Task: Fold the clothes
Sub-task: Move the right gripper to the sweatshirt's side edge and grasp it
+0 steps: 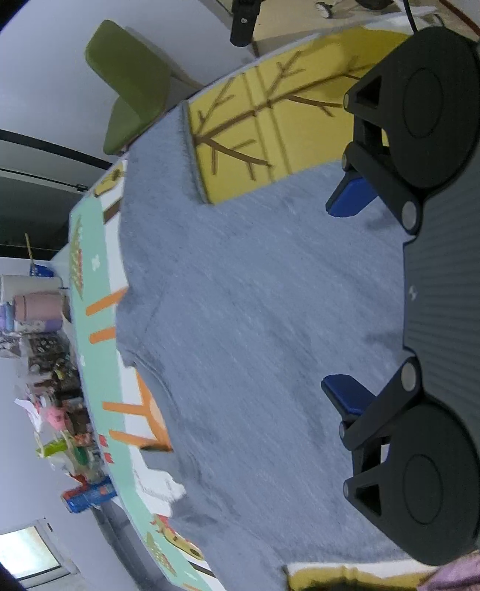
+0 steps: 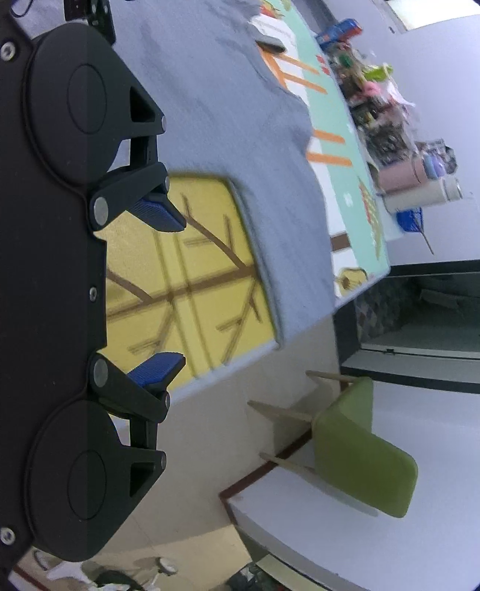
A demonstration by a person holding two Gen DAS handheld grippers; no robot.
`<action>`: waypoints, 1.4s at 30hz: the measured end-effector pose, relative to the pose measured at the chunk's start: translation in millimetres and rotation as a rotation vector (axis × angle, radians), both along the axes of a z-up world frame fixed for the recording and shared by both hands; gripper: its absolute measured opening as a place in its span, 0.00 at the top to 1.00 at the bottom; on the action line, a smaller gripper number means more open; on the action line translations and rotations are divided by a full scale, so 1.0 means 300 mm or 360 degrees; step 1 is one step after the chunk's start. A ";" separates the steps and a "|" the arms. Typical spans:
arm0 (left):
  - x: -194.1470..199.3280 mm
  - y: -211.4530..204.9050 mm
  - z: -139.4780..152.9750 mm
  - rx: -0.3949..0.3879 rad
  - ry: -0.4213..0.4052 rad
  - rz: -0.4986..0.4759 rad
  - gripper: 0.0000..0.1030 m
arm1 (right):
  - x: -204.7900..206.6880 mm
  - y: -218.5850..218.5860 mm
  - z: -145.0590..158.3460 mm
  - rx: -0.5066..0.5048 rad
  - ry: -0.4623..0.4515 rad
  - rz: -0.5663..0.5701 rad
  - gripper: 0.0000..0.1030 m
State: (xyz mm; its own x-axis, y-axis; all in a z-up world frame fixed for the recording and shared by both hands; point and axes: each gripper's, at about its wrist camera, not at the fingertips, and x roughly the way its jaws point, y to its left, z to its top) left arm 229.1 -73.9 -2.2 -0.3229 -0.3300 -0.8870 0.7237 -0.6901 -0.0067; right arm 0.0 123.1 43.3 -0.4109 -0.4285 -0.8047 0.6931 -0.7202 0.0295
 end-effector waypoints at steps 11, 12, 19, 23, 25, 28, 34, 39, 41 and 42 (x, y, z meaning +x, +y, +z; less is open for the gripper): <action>-0.313 0.018 -0.009 -0.0256 0.0071 -0.0212 0.10 | -0.431 -0.005 -0.139 -0.0117 -0.0199 -0.0046 0.32; -0.347 0.028 -0.016 -0.0297 0.0067 -0.0264 0.10 | -0.456 -0.009 -0.151 -0.0126 -0.0219 -0.0058 0.32; -0.585 0.106 -0.114 -0.0558 -0.0015 -0.0640 0.10 | -0.668 -0.012 -0.250 -0.0236 -0.0415 -0.0154 0.32; -0.691 0.134 -0.177 -0.0654 -0.0049 -0.0763 0.10 | -0.775 -0.014 -0.326 -0.0311 -0.0568 -0.0225 0.32; -0.741 0.142 -0.205 -0.0705 -0.0053 -0.0793 0.10 | -0.832 -0.015 -0.372 -0.0347 -0.0656 -0.0281 0.32; -0.808 0.140 -0.247 -0.0716 -0.0043 -0.0854 0.10 | -0.907 -0.015 -0.453 -0.0398 -0.0829 -0.0364 0.32; -0.922 0.121 -0.333 -0.0818 -0.0063 -0.0892 0.10 | -1.009 -0.028 -0.589 -0.0571 -0.1152 -0.0489 0.34; -0.972 0.093 -0.388 -0.0849 -0.0095 -0.0889 0.10 | -1.048 -0.039 -0.705 -0.0706 -0.1446 -0.0574 0.35; -0.985 0.085 -0.404 -0.0877 -0.0110 -0.0888 0.10 | -1.056 -0.038 -0.750 -0.0745 -0.1543 -0.0618 0.35; -0.989 0.081 -0.409 -0.0881 -0.0114 -0.0882 0.10 | -1.060 -0.039 -0.774 -0.0763 -0.1601 -0.0634 0.35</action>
State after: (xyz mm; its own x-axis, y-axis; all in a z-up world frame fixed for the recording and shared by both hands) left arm -67.7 -49.7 -124.8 -0.5176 -0.5377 -0.6655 0.2589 -0.8398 0.4772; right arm -318.0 111.4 -188.9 0.1425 -0.7598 -0.6343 -0.0667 -0.6468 0.7597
